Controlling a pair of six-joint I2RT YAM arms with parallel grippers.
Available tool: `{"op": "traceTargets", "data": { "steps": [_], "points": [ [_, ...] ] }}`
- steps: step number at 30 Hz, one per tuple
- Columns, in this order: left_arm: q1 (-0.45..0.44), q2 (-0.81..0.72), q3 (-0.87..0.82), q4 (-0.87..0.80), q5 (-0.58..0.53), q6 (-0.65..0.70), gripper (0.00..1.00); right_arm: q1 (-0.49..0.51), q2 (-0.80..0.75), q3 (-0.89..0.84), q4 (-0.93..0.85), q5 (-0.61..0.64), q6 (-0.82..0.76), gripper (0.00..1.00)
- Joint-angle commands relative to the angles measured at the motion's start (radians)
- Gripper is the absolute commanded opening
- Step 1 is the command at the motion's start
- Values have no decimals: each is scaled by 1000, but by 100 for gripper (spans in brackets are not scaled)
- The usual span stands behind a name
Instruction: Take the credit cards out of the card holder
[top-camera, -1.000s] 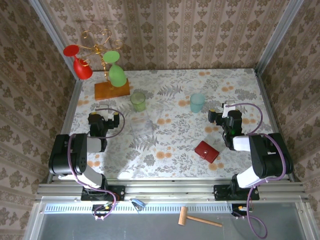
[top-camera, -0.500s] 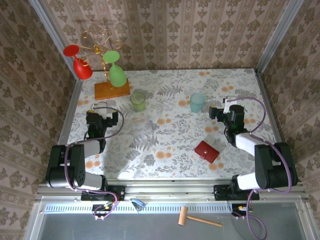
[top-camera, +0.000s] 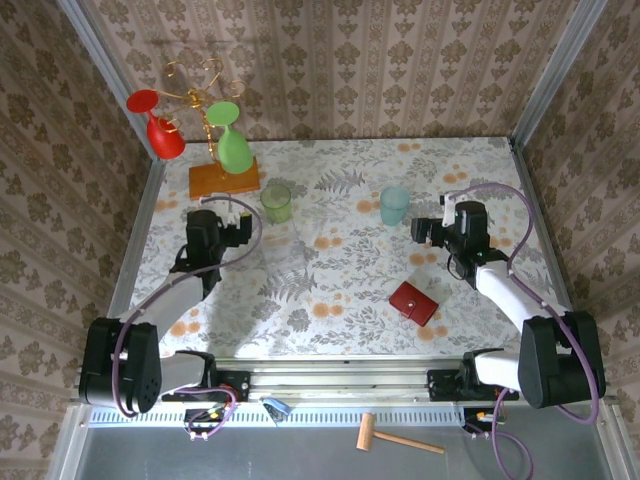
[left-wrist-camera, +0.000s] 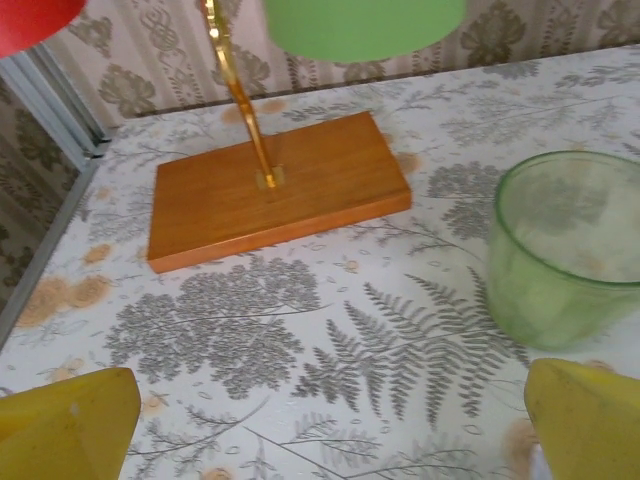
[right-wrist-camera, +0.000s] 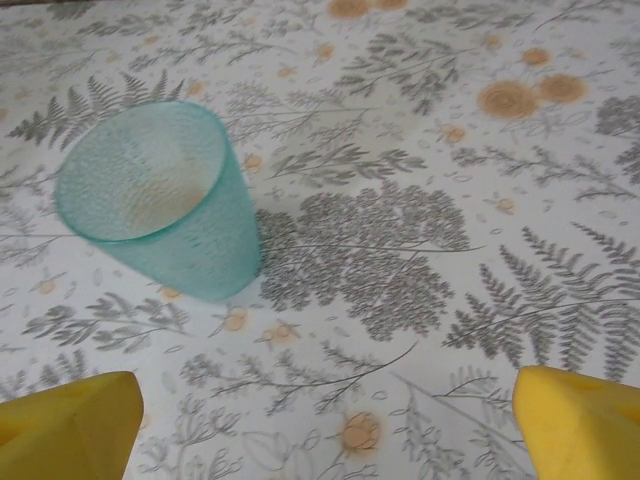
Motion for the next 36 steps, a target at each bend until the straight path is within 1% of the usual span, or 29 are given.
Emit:
{"op": "traceTargets", "data": {
  "steps": [1,6,9,13,15,18,21,26,31,34,36],
  "points": [
    [-31,-27,65,-210,-11,-123,99,37,-25,59,-149,-32,39,95],
    [-49,-19,157,-404,-1,-261,96,86,-38,94,-226,-19,50,94],
    [-60,-11,192,-462,50,-285,93,102,-46,109,-263,-13,59,93],
    [-77,9,236,-555,57,-367,91,107,-59,110,-288,-9,82,93],
    [-77,37,267,-609,62,-423,87,110,-65,105,-287,-4,96,93],
    [-77,95,310,-670,94,-470,84,112,-62,98,-284,-5,103,93],
    [-77,143,330,-694,132,-502,78,115,-58,98,-289,-3,99,92],
    [-76,191,351,-698,179,-536,63,117,-64,96,-296,12,93,92],
    [-74,250,397,-733,184,-540,53,120,-70,100,-304,23,83,93],
    [-74,280,427,-747,190,-542,48,120,-71,103,-307,31,78,92],
    [-74,299,442,-758,185,-546,43,121,-70,105,-307,34,76,93]
  ]
}}
